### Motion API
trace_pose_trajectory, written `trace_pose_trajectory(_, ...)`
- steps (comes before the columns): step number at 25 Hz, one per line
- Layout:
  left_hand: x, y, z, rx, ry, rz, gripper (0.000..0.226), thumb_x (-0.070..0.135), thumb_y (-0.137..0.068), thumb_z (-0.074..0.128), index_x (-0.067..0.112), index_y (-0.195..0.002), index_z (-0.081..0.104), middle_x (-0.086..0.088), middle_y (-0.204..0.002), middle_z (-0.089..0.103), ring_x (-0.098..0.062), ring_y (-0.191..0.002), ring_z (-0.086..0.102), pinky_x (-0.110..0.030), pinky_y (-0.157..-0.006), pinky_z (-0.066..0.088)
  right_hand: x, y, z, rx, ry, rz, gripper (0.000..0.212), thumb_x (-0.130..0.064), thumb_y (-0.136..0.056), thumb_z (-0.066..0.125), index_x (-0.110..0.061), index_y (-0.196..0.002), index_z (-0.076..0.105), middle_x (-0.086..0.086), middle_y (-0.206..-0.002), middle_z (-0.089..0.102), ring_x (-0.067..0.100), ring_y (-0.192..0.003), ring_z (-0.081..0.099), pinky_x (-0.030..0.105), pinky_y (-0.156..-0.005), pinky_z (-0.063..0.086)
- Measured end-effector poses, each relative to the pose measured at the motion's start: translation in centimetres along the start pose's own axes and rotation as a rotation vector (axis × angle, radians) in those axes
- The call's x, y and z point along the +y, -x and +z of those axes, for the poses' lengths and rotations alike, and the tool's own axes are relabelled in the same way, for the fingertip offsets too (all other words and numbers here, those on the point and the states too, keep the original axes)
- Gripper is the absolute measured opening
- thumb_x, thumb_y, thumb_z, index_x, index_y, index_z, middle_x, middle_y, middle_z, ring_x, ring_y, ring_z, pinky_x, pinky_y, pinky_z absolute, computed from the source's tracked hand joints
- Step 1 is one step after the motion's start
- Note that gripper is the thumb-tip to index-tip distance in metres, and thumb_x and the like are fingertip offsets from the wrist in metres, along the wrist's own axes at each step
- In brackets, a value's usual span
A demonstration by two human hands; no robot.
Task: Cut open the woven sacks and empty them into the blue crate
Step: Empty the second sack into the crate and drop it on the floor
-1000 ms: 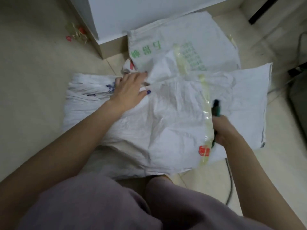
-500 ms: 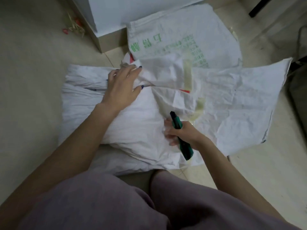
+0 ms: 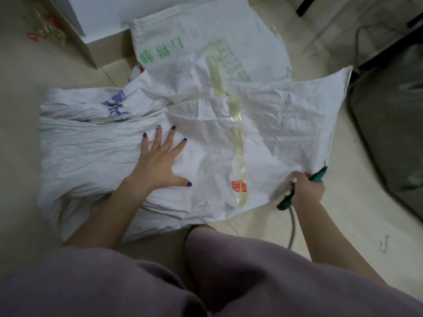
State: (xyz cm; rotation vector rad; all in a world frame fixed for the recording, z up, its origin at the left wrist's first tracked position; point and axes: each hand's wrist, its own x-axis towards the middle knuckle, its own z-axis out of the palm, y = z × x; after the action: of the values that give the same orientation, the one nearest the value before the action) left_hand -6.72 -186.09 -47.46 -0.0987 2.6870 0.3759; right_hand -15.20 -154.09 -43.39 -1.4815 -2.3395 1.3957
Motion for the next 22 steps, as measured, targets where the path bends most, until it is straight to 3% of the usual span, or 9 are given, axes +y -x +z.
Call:
trace_pose_trajectory(4, 0.7, -0.2, 0.0, 0.010, -0.012, -0.019, 0.117, 0.080, -0.061, 0.058, 0.034, -0.149, -0.006, -0.003, -0.153, -0.028, -0.032, -0.139, -0.027, -0.055, -0.109, -0.016, 1.3, -0.8, -1.2, -0.215, -0.412, 0.385, 0.033, -0.033, -0.074, 0.080, -0.013, -0.081, 0.055, 0.001, -0.054, 0.056, 0.011, -0.039, 0.047, 0.022, -0.048, 0.049)
trace_pose_trajectory(6, 0.8, 0.0, 0.0, -0.011, 0.003, -0.035, 0.116, 0.079, -0.062, 0.057, 0.035, -0.148, -0.006, -0.003, -0.153, -0.028, -0.033, -0.139, -0.027, -0.056, -0.109, -0.016, 1.1, -0.4, -1.7, -0.410, -0.575, 0.353, 0.028, -0.030, -0.073, 0.080, -0.017, -0.080, 0.056, -0.004, -0.051, 0.049, 0.007, -0.037, 0.041, 0.018, -0.041, 0.042)
trace_pose_trajectory(10, 0.3, -0.9, -0.4, -0.001, 0.093, -0.069, 0.115, 0.079, -0.062, 0.057, 0.034, -0.149, -0.005, -0.003, -0.154, -0.026, -0.032, -0.140, -0.026, -0.056, -0.110, -0.015, -3.5, 3.2, -2.7, -0.666, -0.516, -0.063, 0.017, -0.013, -0.084, 0.067, -0.020, -0.075, 0.054, -0.007, -0.052, 0.038, 0.007, -0.044, 0.035, 0.019, -0.045, 0.039)
trace_pose_trajectory(14, 0.4, -1.3, -0.4, 0.009, 0.104, -0.070, 0.110, 0.073, -0.067, 0.060, 0.034, -0.149, -0.002, -0.004, -0.157, -0.018, -0.034, -0.141, -0.020, -0.056, -0.111, -0.010, -9.6, 11.3, -1.8, -0.850, -0.082, -0.843, 0.018, -0.009, -0.070, 0.075, -0.017, -0.063, 0.061, 0.001, -0.055, 0.051, 0.012, -0.049, 0.046, 0.024, -0.048, 0.038)
trace_pose_trajectory(15, 0.1, -1.2, -0.6, 0.028, 0.225, -0.075, 0.103, 0.063, -0.072, 0.064, 0.030, -0.150, 0.006, -0.005, -0.158, -0.005, -0.035, -0.143, -0.011, -0.054, -0.113, -0.002, -9.8, 13.4, -0.5, -0.915, 0.130, -1.080, 0.012, -0.016, -0.068, 0.075, -0.017, -0.066, 0.063, 0.002, -0.061, 0.055, 0.014, -0.056, 0.051, 0.026, -0.053, 0.042)
trace_pose_trajectory(16, -0.3, -1.0, -1.0, 0.074, 0.535, -0.107, 0.088, 0.048, -0.079, 0.067, 0.020, -0.149, 0.020, -0.007, -0.156, 0.019, -0.036, -0.143, 0.005, -0.049, -0.113, 0.014, -9.5, 15.4, 1.0, -0.968, 0.330, -1.311, 0.011, -0.026, -0.067, 0.073, -0.019, -0.068, 0.065, 0.001, -0.065, 0.056, 0.017, -0.059, 0.054, 0.027, -0.056, 0.043)
trace_pose_trajectory(18, -2.5, 1.4, -3.1, 0.226, 1.435, -0.242, 0.042, 0.023, -0.093, 0.056, 0.005, -0.130, 0.051, 0.001, -0.115, 0.067, -0.034, -0.125, 0.046, -0.033, -0.095, 0.045, -8.2, 18.4, 3.8, -1.046, 0.631, -1.647, 0.025, -0.040, -0.060, 0.067, -0.019, -0.072, 0.069, 0.002, -0.069, 0.055, 0.028, -0.061, 0.061, 0.027, -0.058, 0.043)
trace_pose_trajectory(20, -5.5, 4.9, -5.8, 0.385, 2.030, -0.370, 0.034, 0.034, -0.096, 0.044, 0.015, -0.100, 0.072, 0.004, -0.093, 0.073, -0.023, -0.102, 0.063, -0.033, -0.083, 0.051, -6.0, 19.9, 6.1, -1.109, 0.856, -1.826, 0.035, -0.039, -0.058, 0.067, -0.019, -0.086, 0.073, 0.009, -0.088, 0.064, 0.033, -0.071, 0.065, 0.032, -0.067, 0.047)
trace_pose_trajectory(22, -7.9, 8.4, -7.6, 0.475, 2.126, -0.376, 0.052, 0.053, -0.092, 0.039, 0.020, -0.082, 0.078, -0.001, -0.096, 0.073, -0.019, -0.097, 0.066, -0.032, -0.083, 0.053, -3.6, 21.3, 7.2, -1.199, 1.134, -1.910, 0.038, -0.038, -0.070, 0.068, -0.022, -0.104, 0.069, 0.008, -0.112, 0.062, 0.032, -0.086, 0.063, 0.037, -0.083, 0.042)
